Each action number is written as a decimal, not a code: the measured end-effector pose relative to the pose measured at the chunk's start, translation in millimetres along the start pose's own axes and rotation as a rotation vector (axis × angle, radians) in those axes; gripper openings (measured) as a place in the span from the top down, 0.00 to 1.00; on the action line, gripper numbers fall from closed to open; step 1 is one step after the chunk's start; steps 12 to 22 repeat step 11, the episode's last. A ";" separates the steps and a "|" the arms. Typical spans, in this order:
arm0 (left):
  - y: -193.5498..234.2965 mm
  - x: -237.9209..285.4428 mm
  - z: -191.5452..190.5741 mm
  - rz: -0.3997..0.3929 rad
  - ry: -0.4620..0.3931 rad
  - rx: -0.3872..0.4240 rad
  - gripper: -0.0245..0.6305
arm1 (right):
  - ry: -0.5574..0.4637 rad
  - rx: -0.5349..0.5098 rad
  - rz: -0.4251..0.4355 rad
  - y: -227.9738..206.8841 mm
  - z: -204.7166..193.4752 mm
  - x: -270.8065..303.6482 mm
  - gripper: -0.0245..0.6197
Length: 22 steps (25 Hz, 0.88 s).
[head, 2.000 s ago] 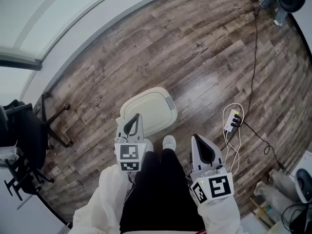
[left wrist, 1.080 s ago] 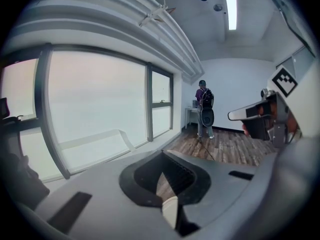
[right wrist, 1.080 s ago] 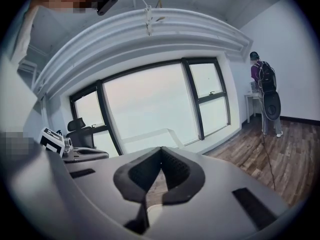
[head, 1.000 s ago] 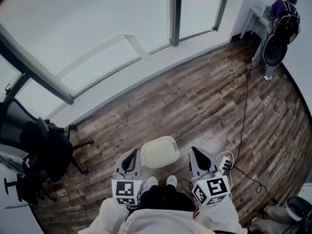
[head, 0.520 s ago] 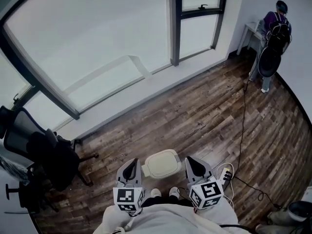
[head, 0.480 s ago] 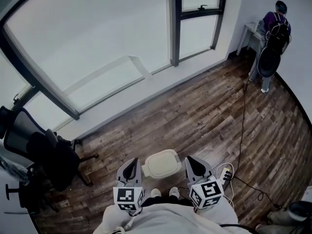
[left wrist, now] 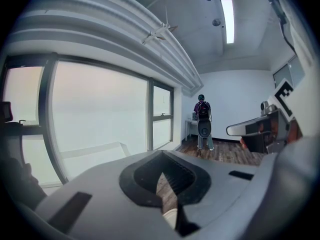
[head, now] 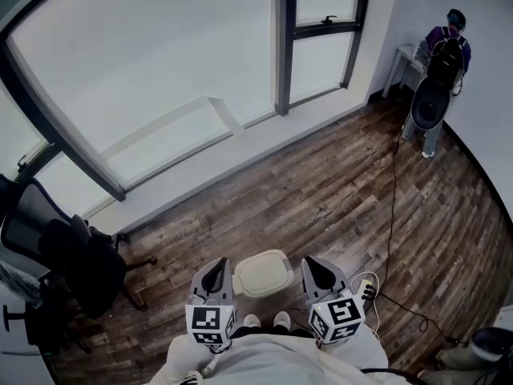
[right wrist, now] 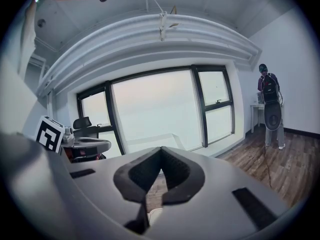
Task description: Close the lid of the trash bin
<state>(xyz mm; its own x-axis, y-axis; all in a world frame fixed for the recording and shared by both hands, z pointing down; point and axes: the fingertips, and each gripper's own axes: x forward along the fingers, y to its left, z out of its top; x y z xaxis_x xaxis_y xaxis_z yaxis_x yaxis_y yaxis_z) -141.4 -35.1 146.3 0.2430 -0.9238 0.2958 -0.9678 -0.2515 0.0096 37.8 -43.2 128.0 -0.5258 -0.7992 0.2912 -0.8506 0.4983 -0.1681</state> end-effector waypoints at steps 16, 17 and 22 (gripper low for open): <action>21.3 -2.2 -5.7 -0.008 -0.001 -0.007 0.96 | 0.010 -0.008 -0.014 15.7 -3.6 10.2 0.93; 21.3 -2.2 -5.7 -0.008 -0.001 -0.007 0.96 | 0.010 -0.008 -0.014 15.7 -3.6 10.2 0.93; 21.3 -2.2 -5.7 -0.008 -0.001 -0.007 0.96 | 0.010 -0.008 -0.014 15.7 -3.6 10.2 0.93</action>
